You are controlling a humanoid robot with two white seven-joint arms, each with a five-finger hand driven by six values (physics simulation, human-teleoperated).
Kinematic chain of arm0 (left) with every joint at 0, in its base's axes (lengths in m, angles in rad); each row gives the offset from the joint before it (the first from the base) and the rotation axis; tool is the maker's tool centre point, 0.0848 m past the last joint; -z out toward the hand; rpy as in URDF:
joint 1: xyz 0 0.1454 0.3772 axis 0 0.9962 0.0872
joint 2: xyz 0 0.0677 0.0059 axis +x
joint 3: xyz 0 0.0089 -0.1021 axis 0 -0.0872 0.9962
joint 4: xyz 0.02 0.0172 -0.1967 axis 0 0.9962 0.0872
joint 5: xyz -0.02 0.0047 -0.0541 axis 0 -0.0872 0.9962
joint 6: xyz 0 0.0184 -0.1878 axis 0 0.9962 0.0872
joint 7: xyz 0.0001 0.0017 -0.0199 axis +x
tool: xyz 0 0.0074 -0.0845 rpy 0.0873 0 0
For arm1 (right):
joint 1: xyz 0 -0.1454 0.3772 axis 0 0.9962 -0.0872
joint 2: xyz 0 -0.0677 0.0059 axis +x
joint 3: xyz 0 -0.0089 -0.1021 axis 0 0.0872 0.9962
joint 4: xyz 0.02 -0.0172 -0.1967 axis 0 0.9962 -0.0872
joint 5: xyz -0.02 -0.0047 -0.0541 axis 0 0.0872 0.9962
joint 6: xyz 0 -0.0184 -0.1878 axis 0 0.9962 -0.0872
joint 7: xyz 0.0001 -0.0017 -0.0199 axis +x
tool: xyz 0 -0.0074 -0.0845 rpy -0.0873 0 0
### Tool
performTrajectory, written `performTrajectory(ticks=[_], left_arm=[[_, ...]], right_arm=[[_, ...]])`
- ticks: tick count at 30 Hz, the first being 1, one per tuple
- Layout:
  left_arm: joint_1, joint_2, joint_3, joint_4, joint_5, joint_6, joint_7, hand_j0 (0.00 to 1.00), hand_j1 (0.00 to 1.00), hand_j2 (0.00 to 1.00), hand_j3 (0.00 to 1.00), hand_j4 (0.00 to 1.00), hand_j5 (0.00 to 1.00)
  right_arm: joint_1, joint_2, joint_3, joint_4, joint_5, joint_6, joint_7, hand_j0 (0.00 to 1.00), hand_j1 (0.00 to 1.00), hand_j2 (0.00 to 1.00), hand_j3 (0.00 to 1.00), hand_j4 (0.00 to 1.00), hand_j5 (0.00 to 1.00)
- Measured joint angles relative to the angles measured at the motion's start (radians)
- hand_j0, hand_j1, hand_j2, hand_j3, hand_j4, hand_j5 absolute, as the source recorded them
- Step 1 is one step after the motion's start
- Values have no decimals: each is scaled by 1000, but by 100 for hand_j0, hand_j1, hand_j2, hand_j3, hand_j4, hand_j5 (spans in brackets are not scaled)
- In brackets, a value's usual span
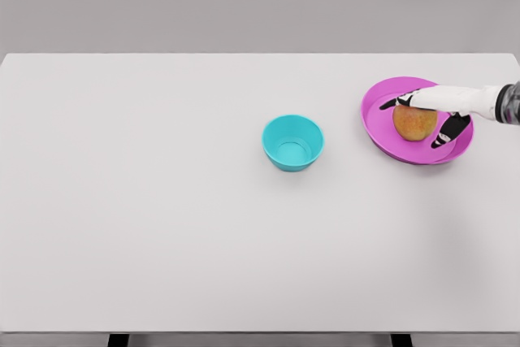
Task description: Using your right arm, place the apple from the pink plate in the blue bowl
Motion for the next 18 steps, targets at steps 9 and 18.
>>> performTrajectory(ticks=[9, 18], left_arm=[[0, 0, 0, 0, 0, 0, 0, 100, 100, 100, 100, 100, 100], [0, 0, 0, 0, 0, 0, 0, 100, 100, 100, 100, 100, 100]], right_arm=[[0, 0, -2, -1, 11, 2, -4, 42, 42, 42, 42, 42, 42], [-12, -2, -6, -12, 18, 0, -1, 39, 39, 39, 39, 39, 39]])
